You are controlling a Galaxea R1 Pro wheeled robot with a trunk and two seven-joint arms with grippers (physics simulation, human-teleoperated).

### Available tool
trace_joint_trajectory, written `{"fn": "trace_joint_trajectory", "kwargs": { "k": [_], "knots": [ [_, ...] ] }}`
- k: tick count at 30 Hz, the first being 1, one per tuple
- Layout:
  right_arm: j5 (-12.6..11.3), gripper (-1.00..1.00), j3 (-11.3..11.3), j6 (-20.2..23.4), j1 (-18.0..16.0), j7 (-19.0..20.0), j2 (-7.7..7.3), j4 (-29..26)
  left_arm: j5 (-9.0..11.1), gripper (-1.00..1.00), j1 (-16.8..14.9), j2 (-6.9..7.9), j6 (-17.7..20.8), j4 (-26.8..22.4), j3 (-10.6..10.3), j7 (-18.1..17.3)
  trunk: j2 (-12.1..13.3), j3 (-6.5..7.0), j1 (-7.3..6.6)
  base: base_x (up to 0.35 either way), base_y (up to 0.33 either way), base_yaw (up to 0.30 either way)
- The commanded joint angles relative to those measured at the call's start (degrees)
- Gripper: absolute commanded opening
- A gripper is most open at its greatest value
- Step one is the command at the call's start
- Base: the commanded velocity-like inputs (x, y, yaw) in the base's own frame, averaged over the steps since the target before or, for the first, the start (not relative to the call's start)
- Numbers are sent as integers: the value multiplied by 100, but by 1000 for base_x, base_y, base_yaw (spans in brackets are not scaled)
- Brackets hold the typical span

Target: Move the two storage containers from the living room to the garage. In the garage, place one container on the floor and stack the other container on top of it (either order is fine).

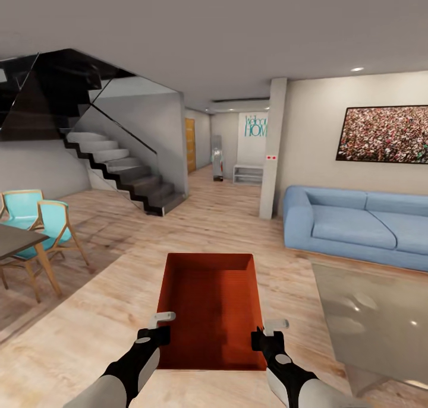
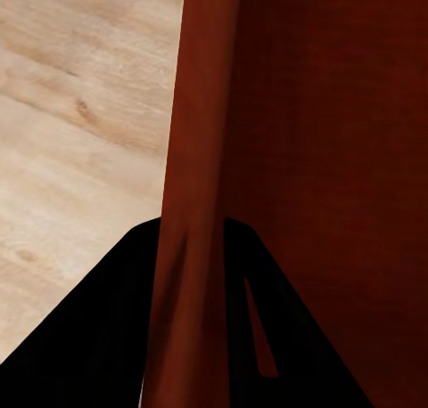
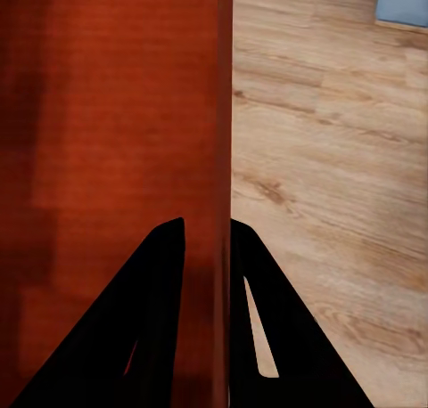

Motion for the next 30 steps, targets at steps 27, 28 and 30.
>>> {"fn": "trace_joint_trajectory", "kwargs": {
  "k": [27,28,30],
  "knots": [
    [68,-100,-265,-95,-9,-19,-3,-19,59,-100,2,-6,33,6,47,36,-9,-10,5,321,0,0],
    [68,-100,-265,-95,-11,-19,-3,-18,59,-100,2,-5,33,6,47,37,-9,-10,5,321,0,0],
    [68,-100,-265,-95,-13,-19,-3,-19,59,-100,2,-6,33,6,47,37,-9,-10,5,321,0,0]
  ]
}}
